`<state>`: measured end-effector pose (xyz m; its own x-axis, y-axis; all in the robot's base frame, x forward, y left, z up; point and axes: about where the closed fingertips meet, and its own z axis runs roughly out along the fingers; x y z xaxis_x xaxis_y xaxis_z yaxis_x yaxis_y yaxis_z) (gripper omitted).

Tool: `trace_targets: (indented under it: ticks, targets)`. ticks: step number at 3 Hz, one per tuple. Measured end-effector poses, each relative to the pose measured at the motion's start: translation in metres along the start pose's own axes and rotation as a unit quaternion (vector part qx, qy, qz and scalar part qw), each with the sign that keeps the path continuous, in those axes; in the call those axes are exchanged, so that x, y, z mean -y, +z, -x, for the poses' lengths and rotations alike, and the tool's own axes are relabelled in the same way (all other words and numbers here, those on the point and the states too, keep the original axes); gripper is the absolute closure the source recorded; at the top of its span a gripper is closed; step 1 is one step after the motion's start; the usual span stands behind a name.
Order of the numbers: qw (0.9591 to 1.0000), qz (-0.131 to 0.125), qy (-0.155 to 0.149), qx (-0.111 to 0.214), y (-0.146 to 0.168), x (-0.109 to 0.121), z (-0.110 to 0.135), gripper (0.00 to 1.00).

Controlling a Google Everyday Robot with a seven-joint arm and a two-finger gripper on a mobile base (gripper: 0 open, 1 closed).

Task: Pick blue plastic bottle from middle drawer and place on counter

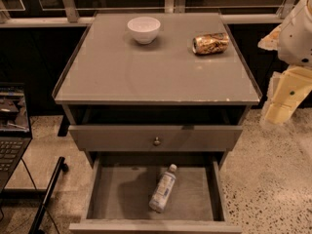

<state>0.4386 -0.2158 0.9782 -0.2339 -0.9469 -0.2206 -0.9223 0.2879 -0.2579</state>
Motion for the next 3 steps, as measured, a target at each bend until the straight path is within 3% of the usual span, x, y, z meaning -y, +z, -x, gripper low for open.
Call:
trace_targets:
  ticks: [1, 2, 3]
  targets:
    - [0.9966, -0.009, 0.076, 0.032, 0.009, -0.015, -0.004, 0.0]
    - [0.9791, -0.03, 0.185, 0.078, 0.03, -0.015, -0.01, 0.0]
    - [0.95, -0.008, 0.283, 0.133, 0.067, -0.015, -0.01, 0.0]
